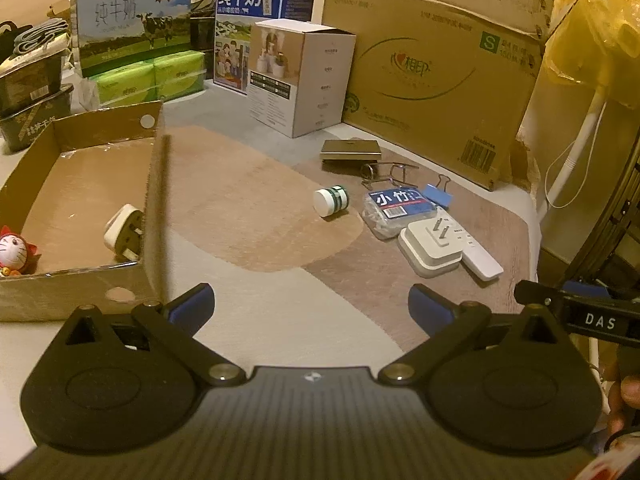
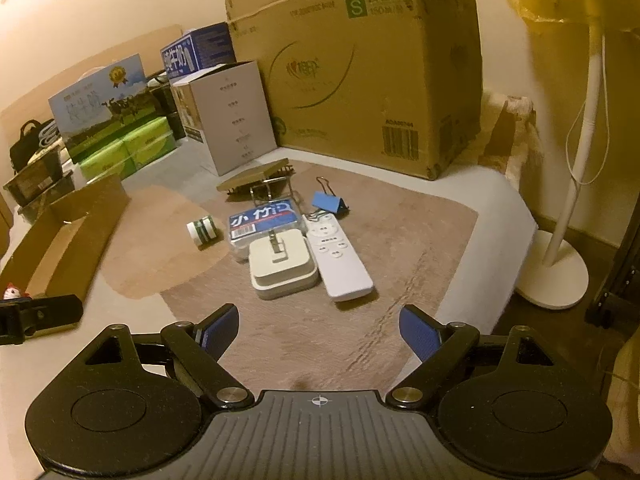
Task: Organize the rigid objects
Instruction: 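Grasp the white remote control with the right tool while the left tool approaches the white socket adapter, then grasp the white square socket adapter with the left tool while the right tool lifts the remote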
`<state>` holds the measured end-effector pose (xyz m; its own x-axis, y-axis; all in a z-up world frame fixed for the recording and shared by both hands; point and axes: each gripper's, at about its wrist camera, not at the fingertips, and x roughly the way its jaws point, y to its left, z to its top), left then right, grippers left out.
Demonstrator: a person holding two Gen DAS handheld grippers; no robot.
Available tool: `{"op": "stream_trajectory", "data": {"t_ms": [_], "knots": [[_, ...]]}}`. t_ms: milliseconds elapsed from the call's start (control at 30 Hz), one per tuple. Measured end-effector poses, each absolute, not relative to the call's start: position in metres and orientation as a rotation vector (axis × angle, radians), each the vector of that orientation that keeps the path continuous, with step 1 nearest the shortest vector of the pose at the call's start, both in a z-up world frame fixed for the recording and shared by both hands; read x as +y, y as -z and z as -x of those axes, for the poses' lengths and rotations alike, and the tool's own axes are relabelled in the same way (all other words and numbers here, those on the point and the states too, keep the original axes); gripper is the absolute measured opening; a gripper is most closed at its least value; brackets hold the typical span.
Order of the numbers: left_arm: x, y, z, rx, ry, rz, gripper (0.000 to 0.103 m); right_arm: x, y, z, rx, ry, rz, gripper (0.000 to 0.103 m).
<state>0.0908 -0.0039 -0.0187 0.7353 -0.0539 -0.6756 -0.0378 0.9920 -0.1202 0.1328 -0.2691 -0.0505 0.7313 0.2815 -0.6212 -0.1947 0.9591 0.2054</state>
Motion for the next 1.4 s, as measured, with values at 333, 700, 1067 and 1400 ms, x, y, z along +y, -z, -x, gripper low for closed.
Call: {"op": "stream_trajectory", "data": {"t_ms": [333, 700, 1067, 1400], "knots": [[-0.023, 0.029, -0.116, 0.758, 0.016, 0.114, 0.102, -0.281, 0.068, -0.168, 0.707, -0.302, -0.078, 0.087], [-0.042, 0.046, -0.146, 0.776, 0.026, 0.090, 0.102, -0.278, 0.099, -0.215, 0.760, -0.374, -0.011, 0.067], [-0.049, 0.061, -0.164, 0.792, 0.039, 0.095, 0.102, -0.271, 0.110, -0.240, 0.765, -0.424, 0.051, 0.048], [-0.046, 0.066, -0.167, 0.801, 0.042, 0.107, 0.102, -0.261, 0.115, -0.265, 0.766, -0.471, 0.084, 0.040]]}}
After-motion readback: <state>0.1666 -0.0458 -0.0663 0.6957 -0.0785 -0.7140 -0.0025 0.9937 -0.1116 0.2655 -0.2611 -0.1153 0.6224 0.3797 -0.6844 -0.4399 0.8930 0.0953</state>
